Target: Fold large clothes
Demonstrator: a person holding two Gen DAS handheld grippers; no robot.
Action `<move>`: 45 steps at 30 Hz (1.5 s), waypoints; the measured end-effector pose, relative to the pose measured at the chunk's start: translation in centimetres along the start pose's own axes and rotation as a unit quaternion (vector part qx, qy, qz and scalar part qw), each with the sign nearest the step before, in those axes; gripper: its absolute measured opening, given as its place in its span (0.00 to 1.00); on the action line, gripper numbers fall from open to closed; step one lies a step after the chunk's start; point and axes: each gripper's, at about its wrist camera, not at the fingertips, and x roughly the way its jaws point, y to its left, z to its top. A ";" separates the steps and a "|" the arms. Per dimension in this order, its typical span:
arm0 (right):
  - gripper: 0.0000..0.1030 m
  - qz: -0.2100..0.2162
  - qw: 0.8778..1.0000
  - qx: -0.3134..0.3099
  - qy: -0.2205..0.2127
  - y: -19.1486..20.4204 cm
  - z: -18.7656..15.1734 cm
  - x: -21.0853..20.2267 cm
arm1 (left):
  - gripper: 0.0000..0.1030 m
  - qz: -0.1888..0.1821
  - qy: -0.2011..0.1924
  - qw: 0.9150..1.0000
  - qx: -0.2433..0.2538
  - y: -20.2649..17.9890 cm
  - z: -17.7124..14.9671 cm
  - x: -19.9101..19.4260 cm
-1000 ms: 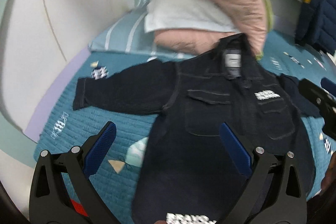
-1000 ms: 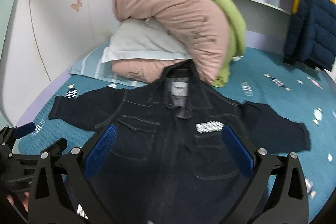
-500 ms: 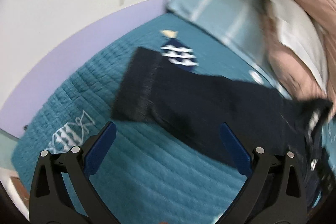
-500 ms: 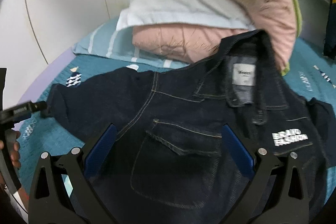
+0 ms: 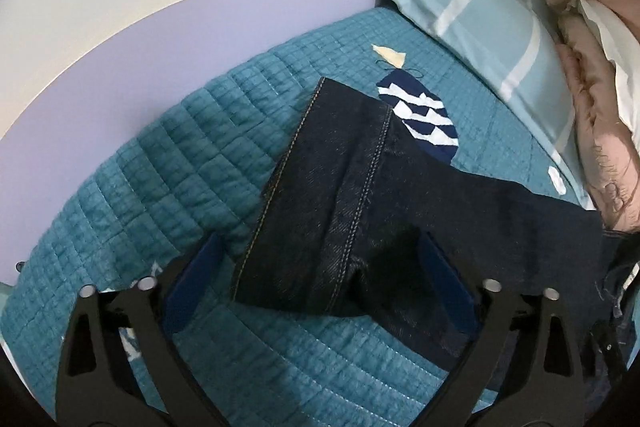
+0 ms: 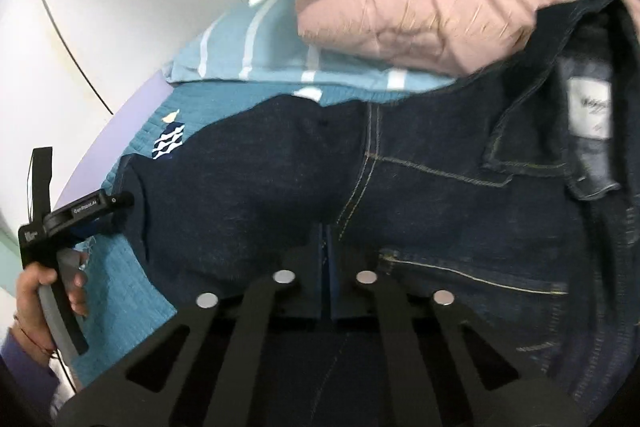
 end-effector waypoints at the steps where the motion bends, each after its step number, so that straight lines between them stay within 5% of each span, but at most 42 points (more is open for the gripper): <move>1: 0.00 0.008 1.000 0.011 0.011 -0.2 0.1 0.7 | 0.72 0.000 0.001 1.000 0.000 0.0 0.0 0.0; 4: 0.00 0.054 0.998 0.033 0.021 -0.4 0.0 1.7 | 0.53 0.003 0.000 1.000 0.004 -0.2 0.3 -0.2; 8: 0.00 0.063 0.996 0.040 0.052 -0.5 -0.6 3.9 | 0.17 -0.034 0.004 0.999 0.006 0.1 0.9 -0.8; 9: 0.00 0.064 0.996 0.042 0.053 -0.7 -0.7 4.1 | 0.14 -0.041 0.003 0.999 0.000 0.1 1.0 -1.2; 14: 0.00 0.064 0.996 0.041 0.053 -0.5 -1.1 4.5 | 0.11 -0.147 -0.056 0.988 -0.001 -1.7 1.4 -7.5; 18: 0.00 0.067 0.995 0.044 0.051 -0.5 -1.2 4.7 | 0.10 -0.231 -0.106 0.966 0.040 -6.3 1.1 -14.3; 23: 0.00 0.094 0.991 0.071 0.060 -1.6 -0.9 3.7 | 0.09 -0.297 -0.101 0.945 0.089 -13.1 -0.2 -18.5; 29: 0.00 0.117 0.988 0.102 0.000 -5.1 -1.6 -2.4 | 0.08 -0.337 -0.081 0.927 0.144 -21.8 -3.6 -20.8; 36: 0.00 0.047 0.989 0.136 -0.047 -14.8 -4.4 -11.4 | 0.08 -0.370 -0.009 0.907 0.201 -34.0 -9.2 -21.5; 45: 0.01 -0.053 0.973 0.193 -0.113 -26.4 -8.8 -23.1 | 0.01 -0.337 0.081 0.902 0.259 -47.5 -19.6 -14.9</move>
